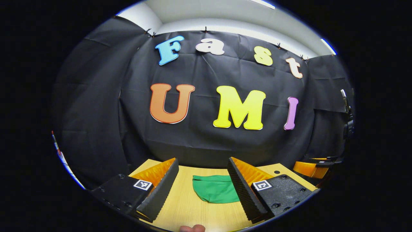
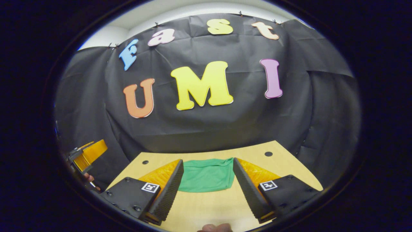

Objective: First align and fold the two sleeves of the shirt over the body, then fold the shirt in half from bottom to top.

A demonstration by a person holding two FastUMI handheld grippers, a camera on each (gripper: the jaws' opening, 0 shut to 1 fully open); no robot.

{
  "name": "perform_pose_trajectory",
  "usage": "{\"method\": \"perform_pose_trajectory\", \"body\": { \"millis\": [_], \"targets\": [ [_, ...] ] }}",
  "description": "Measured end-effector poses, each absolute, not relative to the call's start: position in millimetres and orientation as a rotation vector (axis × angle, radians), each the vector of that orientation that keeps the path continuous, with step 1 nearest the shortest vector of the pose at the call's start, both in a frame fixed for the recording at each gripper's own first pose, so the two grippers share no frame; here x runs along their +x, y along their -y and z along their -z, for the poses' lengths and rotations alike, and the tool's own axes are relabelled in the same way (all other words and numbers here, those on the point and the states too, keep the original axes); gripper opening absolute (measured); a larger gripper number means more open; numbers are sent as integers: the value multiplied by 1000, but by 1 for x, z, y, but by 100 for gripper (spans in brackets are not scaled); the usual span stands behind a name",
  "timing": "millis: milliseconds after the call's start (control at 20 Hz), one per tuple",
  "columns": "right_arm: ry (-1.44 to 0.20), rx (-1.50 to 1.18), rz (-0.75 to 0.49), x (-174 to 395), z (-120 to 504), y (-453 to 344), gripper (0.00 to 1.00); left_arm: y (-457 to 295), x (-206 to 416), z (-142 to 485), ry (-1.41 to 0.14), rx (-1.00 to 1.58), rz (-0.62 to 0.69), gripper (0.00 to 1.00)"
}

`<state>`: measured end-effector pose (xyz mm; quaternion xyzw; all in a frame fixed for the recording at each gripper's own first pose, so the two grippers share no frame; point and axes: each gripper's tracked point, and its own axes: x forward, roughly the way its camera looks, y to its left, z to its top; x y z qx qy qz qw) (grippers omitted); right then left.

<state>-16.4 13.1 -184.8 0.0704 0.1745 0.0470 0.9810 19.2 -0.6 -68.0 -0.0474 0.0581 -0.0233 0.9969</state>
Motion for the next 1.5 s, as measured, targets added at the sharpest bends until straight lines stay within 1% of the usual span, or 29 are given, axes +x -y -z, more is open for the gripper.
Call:
{"method": "perform_pose_trajectory", "body": {
  "millis": [100, 150, 200, 350, 400, 700, 1200, 1250, 1500],
  "targets": [
    [-301, 117, -67, -23, 177, -6, 96, 10, 7, 82, -141, -108, 57, 98],
    [-285, 106, -62, -28, 175, -7, 96, 13, 3, 86, -155, -94, 57, 100],
    [-283, 101, -69, -31, 173, -9, 96, 16, 1, 88, -163, -79, 61, 98],
    [-286, 111, -88, -35, 170, -13, 97, 26, -1, 82, -153, -68, 80, 98],
    [-284, 108, -88, -35, 169, -13, 90, 29, -1, 81, -151, -62, 86, 98],
    [-267, 95, -123, -43, 159, -18, 90, 40, -4, 76, -140, -44, 109, 98],
    [-233, 90, -107, -44, 147, -10, 90, 48, -6, 70, -141, -26, 110, 98],
    [-230, 81, -96, -45, 146, -5, 97, 50, -5, 69, -145, -20, 110, 98],
    [-223, 81, -86, -43, 142, -4, 98, 52, -1, 62, -125, -4, 111, 98]
  ]
}}
